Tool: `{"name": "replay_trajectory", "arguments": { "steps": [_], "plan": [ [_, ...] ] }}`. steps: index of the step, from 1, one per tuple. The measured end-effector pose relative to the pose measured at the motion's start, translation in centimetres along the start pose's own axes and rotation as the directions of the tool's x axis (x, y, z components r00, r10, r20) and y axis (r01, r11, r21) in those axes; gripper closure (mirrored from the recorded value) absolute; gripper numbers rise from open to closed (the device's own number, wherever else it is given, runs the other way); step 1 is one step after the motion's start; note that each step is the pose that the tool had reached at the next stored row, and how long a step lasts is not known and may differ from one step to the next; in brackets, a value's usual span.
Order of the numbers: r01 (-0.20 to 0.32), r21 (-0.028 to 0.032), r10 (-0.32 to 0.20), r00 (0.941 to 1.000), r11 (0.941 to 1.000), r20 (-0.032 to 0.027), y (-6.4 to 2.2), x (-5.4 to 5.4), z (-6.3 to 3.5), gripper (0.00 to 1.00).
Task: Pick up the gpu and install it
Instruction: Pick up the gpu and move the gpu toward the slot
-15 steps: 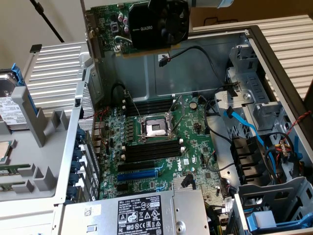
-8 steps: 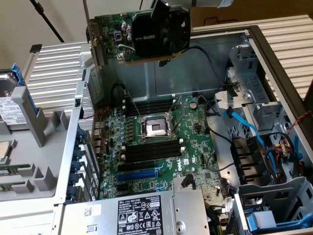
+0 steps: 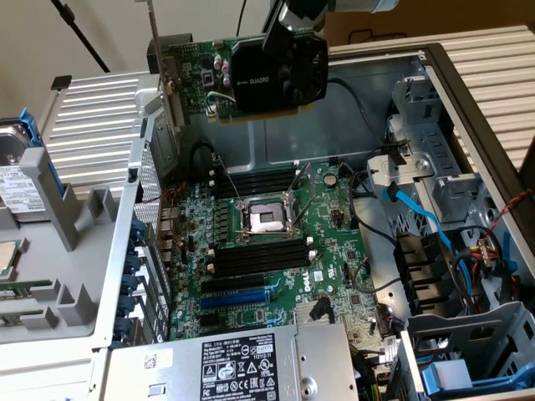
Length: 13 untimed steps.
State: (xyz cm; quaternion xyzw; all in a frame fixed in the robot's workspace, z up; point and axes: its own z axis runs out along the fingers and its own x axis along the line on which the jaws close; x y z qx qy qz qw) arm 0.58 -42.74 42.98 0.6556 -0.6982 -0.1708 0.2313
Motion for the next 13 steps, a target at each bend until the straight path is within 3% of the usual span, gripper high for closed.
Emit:
{"name": "replay_trajectory", "arguments": {
  "steps": [6,10,13],
  "plan": [
    [0.001,-0.0034,-0.001,1.0,1.0,0.0017,-0.7,0.1,0.85,0.74],
    [0.008,-0.0069,-0.008,0.9999,0.9999,0.0116,-1.18,1.1,1.31,0.74],
    [0.016,-0.0111,-0.016,0.9996,0.9998,0.0229,-1.42,1.4,1.53,0.74]
  ]
}}
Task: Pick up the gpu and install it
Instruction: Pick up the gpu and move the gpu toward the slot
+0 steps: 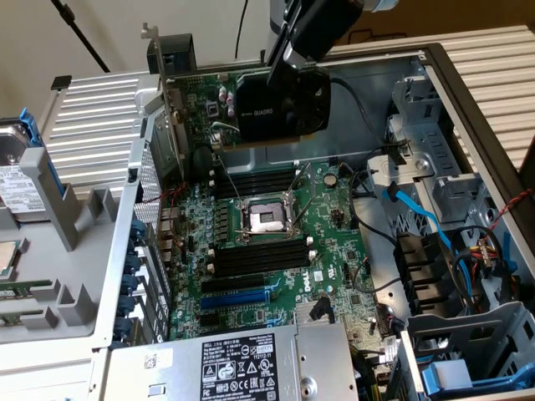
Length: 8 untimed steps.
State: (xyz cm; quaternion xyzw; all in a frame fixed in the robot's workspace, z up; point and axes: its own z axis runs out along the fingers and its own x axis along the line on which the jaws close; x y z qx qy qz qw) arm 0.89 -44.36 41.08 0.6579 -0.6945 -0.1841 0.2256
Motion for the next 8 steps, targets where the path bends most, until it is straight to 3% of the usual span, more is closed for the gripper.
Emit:
{"name": "replay_trajectory", "arguments": {
  "steps": [4,8],
  "plan": [
    [0.012,-0.0061,-0.012,0.9998,0.9999,0.0176,-0.27,0.19,0.27,0.74],
    [0.02,-0.01,-0.02,0.9994,0.9997,0.0292,-0.62,0.51,0.64,0.74]
  ]
}}
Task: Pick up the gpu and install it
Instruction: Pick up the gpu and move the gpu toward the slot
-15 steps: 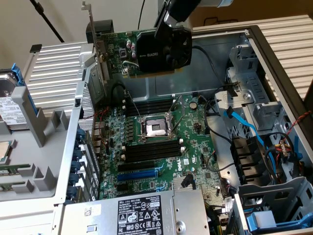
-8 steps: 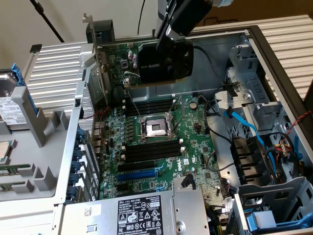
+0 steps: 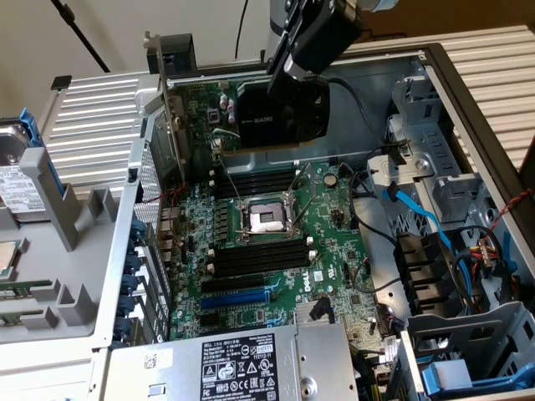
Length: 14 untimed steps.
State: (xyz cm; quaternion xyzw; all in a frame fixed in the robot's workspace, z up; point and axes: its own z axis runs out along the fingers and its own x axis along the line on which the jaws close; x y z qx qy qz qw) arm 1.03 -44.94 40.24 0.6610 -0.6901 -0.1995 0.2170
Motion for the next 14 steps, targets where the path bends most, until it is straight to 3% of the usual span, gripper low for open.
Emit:
{"name": "replay_trajectory", "arguments": {
  "steps": [7,10,14],
  "plan": [
    [0.025,-0.0041,-0.025,0.999,0.9997,0.0363,-0.44,0.3,0.58,0.74],
    [0.029,-0.0043,-0.029,0.9987,0.9996,0.0427,-0.72,0.4,1.03,0.74],
    [0.032,-0.0042,-0.032,0.9985,0.9995,0.0458,-1.08,0.4,1.68,0.74]
  ]
}}
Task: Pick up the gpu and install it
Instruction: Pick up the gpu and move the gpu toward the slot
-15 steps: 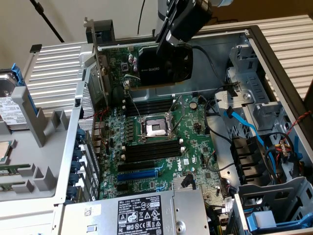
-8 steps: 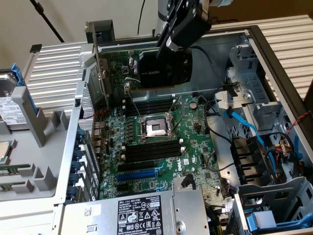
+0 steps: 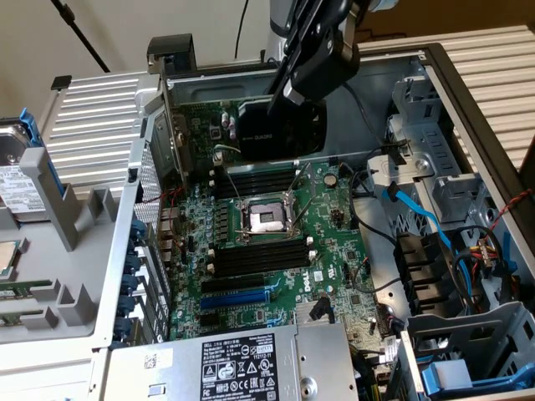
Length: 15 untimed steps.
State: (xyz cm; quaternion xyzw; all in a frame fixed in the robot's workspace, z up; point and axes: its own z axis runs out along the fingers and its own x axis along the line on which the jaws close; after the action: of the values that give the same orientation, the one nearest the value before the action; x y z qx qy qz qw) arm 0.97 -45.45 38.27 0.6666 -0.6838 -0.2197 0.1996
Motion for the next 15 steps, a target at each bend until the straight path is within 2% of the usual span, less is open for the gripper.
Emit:
{"name": "replay_trajectory", "arguments": {
  "steps": [6,11,13,15],
  "plan": [
    [0.003,0.0033,-0.003,1.0,1.0,0.0043,-0.54,0.0,0.91,0.74],
    [0.003,0.0035,-0.003,1.0,1.0,0.0049,-0.91,0.0,1.44,0.74],
    [0.003,0.0088,-0.003,1.0,1.0,0.0049,-1.03,0.0,1.62,0.74],
    [0.004,0.011,-0.004,1.0,0.9999,0.0049,-1.21,0.0,1.83,0.74]
  ]
}}
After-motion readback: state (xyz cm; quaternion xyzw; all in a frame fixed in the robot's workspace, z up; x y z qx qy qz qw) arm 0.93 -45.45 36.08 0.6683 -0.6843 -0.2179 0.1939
